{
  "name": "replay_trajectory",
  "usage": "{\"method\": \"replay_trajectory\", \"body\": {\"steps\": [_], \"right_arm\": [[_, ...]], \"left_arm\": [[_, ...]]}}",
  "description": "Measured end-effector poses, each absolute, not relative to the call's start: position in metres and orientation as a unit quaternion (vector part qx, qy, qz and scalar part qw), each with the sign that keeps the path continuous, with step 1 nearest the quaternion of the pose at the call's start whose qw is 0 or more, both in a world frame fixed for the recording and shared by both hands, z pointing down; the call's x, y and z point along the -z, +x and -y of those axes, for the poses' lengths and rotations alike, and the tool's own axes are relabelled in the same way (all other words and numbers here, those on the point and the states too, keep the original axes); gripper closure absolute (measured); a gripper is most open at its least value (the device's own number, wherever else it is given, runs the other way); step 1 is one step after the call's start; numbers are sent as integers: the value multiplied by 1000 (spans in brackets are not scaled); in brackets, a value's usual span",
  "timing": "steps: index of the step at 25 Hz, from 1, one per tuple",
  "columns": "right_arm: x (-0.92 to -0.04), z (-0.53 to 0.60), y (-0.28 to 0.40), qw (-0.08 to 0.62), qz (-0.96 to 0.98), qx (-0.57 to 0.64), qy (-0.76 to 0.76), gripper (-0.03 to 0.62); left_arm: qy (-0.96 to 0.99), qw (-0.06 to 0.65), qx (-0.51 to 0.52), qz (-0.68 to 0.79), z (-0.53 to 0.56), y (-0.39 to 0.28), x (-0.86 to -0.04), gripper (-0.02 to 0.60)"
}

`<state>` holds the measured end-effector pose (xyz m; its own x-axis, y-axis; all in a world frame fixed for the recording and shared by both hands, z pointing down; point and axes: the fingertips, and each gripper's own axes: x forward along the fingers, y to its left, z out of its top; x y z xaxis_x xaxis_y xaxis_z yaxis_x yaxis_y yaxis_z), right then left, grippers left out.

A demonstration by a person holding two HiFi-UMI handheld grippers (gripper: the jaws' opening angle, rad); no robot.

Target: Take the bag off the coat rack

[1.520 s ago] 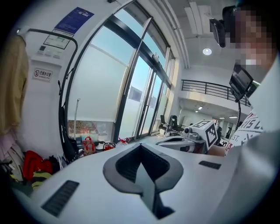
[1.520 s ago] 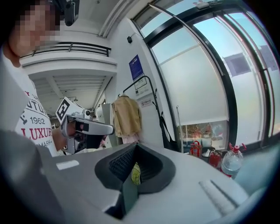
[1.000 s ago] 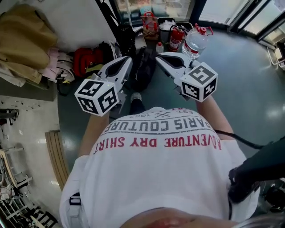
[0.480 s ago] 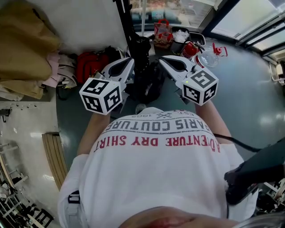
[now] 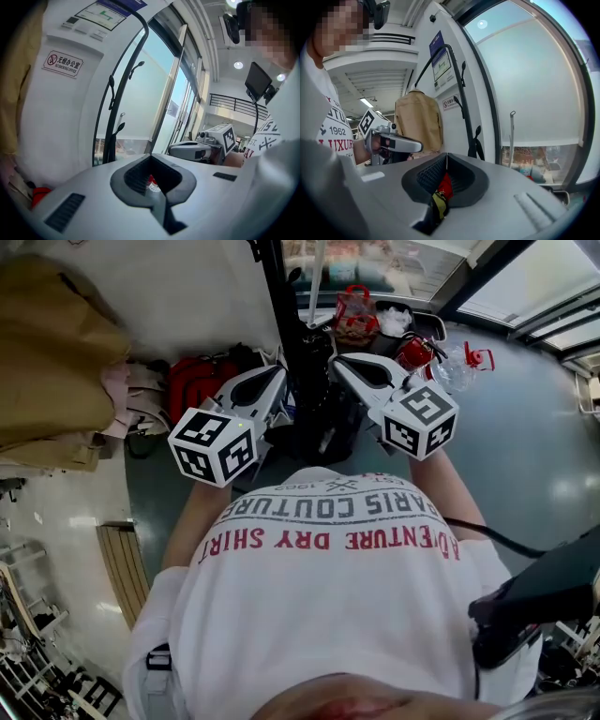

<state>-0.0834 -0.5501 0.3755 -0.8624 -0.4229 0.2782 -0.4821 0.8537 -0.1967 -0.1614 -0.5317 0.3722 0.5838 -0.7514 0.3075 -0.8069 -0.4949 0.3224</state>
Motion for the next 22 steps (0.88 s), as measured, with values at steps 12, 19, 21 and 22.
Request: {"method": "replay_trajectory", "body": {"steps": [12,19,21,22], "right_arm": [[-398,625,-142,106,965,-114,213,485],[-445,679,-177,115,955,-125,241,376],[-461,690,-185,125,952,-125,249,369],[-469,694,-189,132,950,-125,252,370]], "left_arm": [[854,232,-53,462,562,-206,-391,580],[843,251,-61,472,570,-230,-412,580],[839,257,-61,476,572,-235,-418,580],[838,260,-61,476,573,-238,-420,580]]}}
